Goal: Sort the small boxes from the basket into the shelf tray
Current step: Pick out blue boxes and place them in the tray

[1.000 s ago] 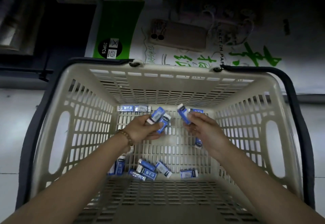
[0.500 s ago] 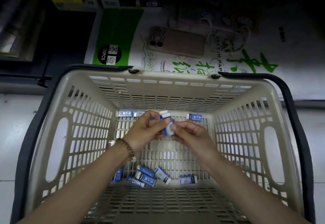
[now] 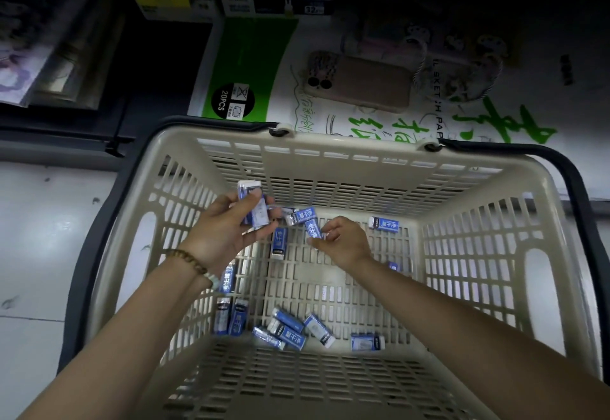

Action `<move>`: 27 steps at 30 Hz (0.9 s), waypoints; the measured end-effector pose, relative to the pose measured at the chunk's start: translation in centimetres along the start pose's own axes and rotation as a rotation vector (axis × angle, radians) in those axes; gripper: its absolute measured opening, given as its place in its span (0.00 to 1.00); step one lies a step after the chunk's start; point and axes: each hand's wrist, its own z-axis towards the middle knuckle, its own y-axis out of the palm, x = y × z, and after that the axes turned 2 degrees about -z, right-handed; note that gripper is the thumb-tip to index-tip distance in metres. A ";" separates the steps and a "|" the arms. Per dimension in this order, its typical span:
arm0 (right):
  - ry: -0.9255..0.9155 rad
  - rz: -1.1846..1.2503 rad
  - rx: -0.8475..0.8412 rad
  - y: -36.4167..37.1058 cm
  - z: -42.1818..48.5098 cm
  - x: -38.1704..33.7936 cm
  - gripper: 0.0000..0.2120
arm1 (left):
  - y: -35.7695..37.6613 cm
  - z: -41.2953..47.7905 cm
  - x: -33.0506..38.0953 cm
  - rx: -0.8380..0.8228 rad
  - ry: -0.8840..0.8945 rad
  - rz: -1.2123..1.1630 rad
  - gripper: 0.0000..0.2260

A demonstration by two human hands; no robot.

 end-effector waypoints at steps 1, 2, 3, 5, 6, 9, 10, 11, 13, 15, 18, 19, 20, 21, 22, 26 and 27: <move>-0.016 -0.069 0.026 0.2 0.0 0.0 0.13 | 0.1 0.1 0.1 -0.007 0.010 -0.001 0.05; -0.037 -0.135 0.042 0.3 -0.1 0.1 0.13 | 0.2 0.2 0.1 -0.012 0.013 0.003 0.06; -0.058 -0.188 0.050 0.3 -0.3 0.1 0.12 | 0.2 0.2 0.1 -0.014 0.010 0.005 0.06; -0.084 -0.239 0.052 0.2 -0.7 0.3 0.09 | 0.3 0.0 0.1 -0.013 -0.011 0.015 0.07; -0.086 -0.219 0.047 -0.1 -0.9 0.3 0.08 | 0.4 0.0 0.0 -0.006 -0.016 0.036 0.07; -0.070 0.068 0.021 -1.9 -1.7 -0.3 0.09 | 0.5 0.0 -0.3 -0.001 0.004 0.108 0.06; -0.080 0.167 0.010 -2.7 -2.1 -0.9 0.09 | 0.5 0.0 -0.4 -0.010 0.007 0.120 0.07; -0.103 0.256 -0.006 -3.6 -2.6 -1.7 0.10 | 0.5 0.1 -0.4 -0.020 0.006 0.129 0.07; -0.182 0.359 -0.046 -5.4 -3.5 -3.5 0.10 | 0.6 0.0 -0.3 -0.040 -0.012 0.126 0.09; -0.274 0.397 -0.115 -7.0 -4.5 -5.5 0.10 | 0.8 0.0 -0.2 -0.073 -0.036 0.076 0.11; -0.379 0.495 -0.295 -8.7 -6.2 -7.5 0.07 | 1.2 0.0 -0.2 -0.149 -0.085 -0.001 0.14; -0.404 0.494 -0.341 -8.9 -6.6 -8.0 0.06 | 1.4 -0.2 -0.2 -0.190 -0.106 0.010 0.16; -0.422 0.476 -0.367 -8.8 -6.9 -8.4 0.06 | 1.6 -0.4 -0.2 -0.238 -0.124 0.039 0.19; -0.431 0.457 -0.369 -8.6 -7.0 -8.7 0.06 | 1.7 -0.5 -0.2 -0.289 -0.127 0.078 0.20; -0.432 0.438 -0.353 -8.3 -7.1 -8.8 0.07 | 1.7 -0.8 -0.3 -0.336 -0.118 0.123 0.20; -0.379 0.420 -0.270 -7.7 -6.9 -8.8 0.08 | 1.8 -1.2 -0.5 -0.406 -0.078 0.256 0.17; -0.343 0.450 -0.277 -7.7 -6.9 -8.6 0.10 | 1.8 -1.2 -0.6 -0.403 -0.080 0.252 0.17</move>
